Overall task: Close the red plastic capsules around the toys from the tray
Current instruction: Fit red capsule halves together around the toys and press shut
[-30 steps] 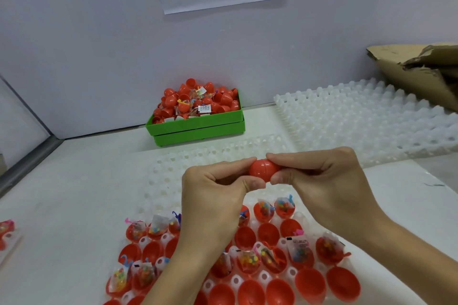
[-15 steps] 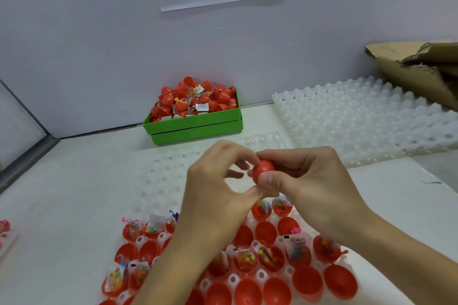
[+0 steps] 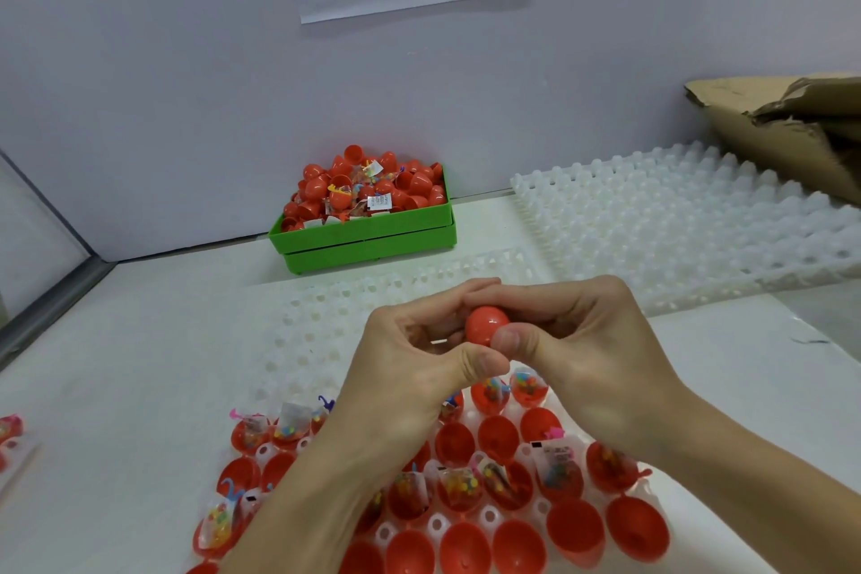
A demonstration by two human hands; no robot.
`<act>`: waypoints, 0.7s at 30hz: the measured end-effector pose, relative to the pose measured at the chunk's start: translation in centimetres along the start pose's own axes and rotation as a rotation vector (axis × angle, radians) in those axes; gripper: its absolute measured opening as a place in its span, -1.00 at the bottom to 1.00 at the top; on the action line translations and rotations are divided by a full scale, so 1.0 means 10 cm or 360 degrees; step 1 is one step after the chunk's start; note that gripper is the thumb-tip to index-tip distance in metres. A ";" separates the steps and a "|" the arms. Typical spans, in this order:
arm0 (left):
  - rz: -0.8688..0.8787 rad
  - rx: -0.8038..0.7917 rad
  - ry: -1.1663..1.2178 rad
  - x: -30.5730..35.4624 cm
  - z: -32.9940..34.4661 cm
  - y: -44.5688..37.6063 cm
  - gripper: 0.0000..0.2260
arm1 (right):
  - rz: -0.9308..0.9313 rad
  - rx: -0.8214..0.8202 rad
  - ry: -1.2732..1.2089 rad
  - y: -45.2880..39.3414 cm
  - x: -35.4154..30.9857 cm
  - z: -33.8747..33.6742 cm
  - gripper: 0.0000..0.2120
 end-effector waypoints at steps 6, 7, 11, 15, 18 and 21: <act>-0.0010 0.0067 -0.0006 0.01 0.01 0.01 -0.47 | 0.0011 0.0107 0.0025 0.02 0.03 -0.02 -0.77; -0.0019 0.0071 0.0006 0.02 0.02 0.01 -0.47 | 0.0019 0.0125 0.0053 0.02 0.03 -0.03 -0.74; -0.0069 -0.0033 0.0141 0.07 0.03 0.00 -0.47 | 0.0105 0.0144 0.0066 -0.02 0.02 -0.06 -0.78; -0.0173 -0.0098 0.0385 0.10 0.02 0.00 -0.52 | 0.0228 0.0014 0.0007 -0.01 0.01 -0.09 -0.74; -0.0261 -0.0045 0.0508 0.09 0.00 -0.01 -0.47 | 0.0259 -0.0040 0.0071 0.00 0.03 -0.13 -0.65; -0.0251 0.0047 0.0464 0.07 -0.04 -0.03 -0.56 | 0.0162 0.0131 0.0259 -0.03 0.05 -0.16 -0.53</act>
Point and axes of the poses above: each hand's wrist, its own y-axis away from the middle knuckle, its own z-axis out of the palm, x = y × z, the point moved 1 cm from there along -y, towards the middle knuckle, and after that the axes turned 4 degrees about -y, right-handed, at the moved point
